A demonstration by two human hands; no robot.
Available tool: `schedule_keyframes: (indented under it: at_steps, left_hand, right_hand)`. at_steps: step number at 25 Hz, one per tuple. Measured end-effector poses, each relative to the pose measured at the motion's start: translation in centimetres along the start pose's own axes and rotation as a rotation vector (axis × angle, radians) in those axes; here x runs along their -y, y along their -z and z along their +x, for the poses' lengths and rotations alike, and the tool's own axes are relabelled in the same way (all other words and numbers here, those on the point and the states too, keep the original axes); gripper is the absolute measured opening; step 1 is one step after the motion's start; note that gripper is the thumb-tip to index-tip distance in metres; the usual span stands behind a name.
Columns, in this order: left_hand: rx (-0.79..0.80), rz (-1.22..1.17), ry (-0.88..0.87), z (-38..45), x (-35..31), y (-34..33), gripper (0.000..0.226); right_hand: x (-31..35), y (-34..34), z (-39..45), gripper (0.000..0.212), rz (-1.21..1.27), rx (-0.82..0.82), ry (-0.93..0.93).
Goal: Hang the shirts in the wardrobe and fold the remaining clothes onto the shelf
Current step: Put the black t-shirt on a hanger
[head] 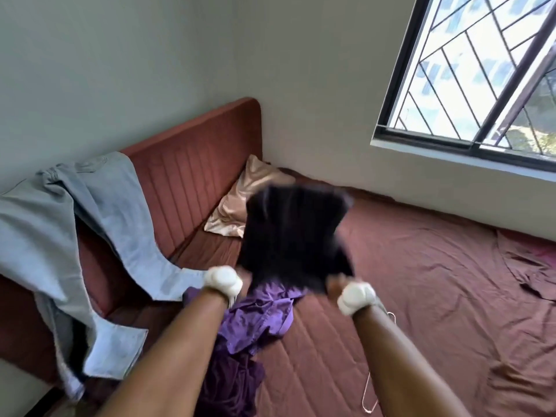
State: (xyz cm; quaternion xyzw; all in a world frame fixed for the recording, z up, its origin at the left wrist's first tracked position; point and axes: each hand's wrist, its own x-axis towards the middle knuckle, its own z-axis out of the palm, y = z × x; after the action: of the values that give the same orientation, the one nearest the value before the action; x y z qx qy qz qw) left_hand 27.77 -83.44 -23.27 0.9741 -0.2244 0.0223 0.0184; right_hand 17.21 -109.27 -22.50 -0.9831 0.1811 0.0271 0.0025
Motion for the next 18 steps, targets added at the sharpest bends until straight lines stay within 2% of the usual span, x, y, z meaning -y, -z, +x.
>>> schedule_keyframes:
  at_steps: [1,2,3,5,6,7,8,9,10,11,12,13,14,15,16,17,18]
  left_hand:
    - [0.231,-0.010,0.084,-1.3,0.9,-3.0,0.033]
    - [0.288,-0.211,0.274,-1.2,1.8,-4.1,0.042]
    - [0.203,-0.133,0.287,-0.4,2.4,-3.9,0.051]
    - [0.182,0.090,0.029,1.6,2.0,0.8,0.043]
    - [0.081,-0.006,-0.001,2.9,1.6,4.4,0.038]
    - [-0.010,-0.091,0.000,4.3,1.5,7.7,0.035]
    - [-0.166,-0.165,0.040,5.2,1.6,10.7,0.033]
    - [-0.371,-0.187,0.094,6.1,1.3,12.9,0.032]
    - [-0.617,-0.161,0.139,6.0,0.9,14.3,0.033]
    - [-0.787,-0.135,0.148,5.4,0.6,14.4,0.035]
    - [-0.837,-0.127,0.108,4.6,0.3,13.9,0.036]
    - [-0.625,-0.058,0.030,3.1,-0.1,12.0,0.036]
    - [-0.325,0.068,-0.120,1.6,0.0,9.0,0.036]
    - [-0.032,0.174,-0.194,-0.1,0.5,6.2,0.035]
    - [0.130,0.188,-0.168,-1.4,1.3,4.4,0.035]
    - [0.151,0.106,-0.094,-1.7,1.9,3.7,0.036]
    - [0.120,-0.007,-0.033,-1.8,2.3,4.0,0.036]
  right_hand:
    - [-0.6,-4.1,-2.0,0.049,-0.039,0.297,0.027]
    - [-1.7,-5.5,-2.8,0.041,-0.034,0.370,0.010]
    - [-2.3,-4.8,-2.5,0.034,-0.048,0.328,-0.007]
    - [-1.8,0.3,-0.3,0.032,-0.023,0.246,-0.105]
    - [-1.1,3.6,0.8,0.034,0.081,0.172,-0.148]
    - [-0.4,7.3,1.8,0.036,0.235,0.046,-0.185]
    - [0.2,10.3,2.5,0.040,0.377,-0.120,-0.231]
    - [0.8,12.4,2.3,0.049,0.513,-0.304,-0.260]
    - [1.0,13.1,1.7,0.060,0.631,-0.555,-0.238]
    - [1.3,12.5,1.1,0.069,0.580,-0.792,-0.172]
    - [1.5,11.2,0.4,0.071,0.434,-0.841,-0.115]
    - [1.6,8.4,-0.7,0.066,0.295,-0.665,-0.061]
    - [1.4,5.8,-2.0,0.054,0.237,-0.353,-0.035]
    - [0.7,3.6,-3.6,0.044,0.216,0.007,-0.071]
    - [-0.3,2.3,-5.0,0.037,0.143,0.247,-0.118]
    - [-1.2,2.2,-5.9,0.036,0.101,0.299,-0.160]
    - [-1.8,2.9,-6.6,0.036,0.074,0.275,-0.196]
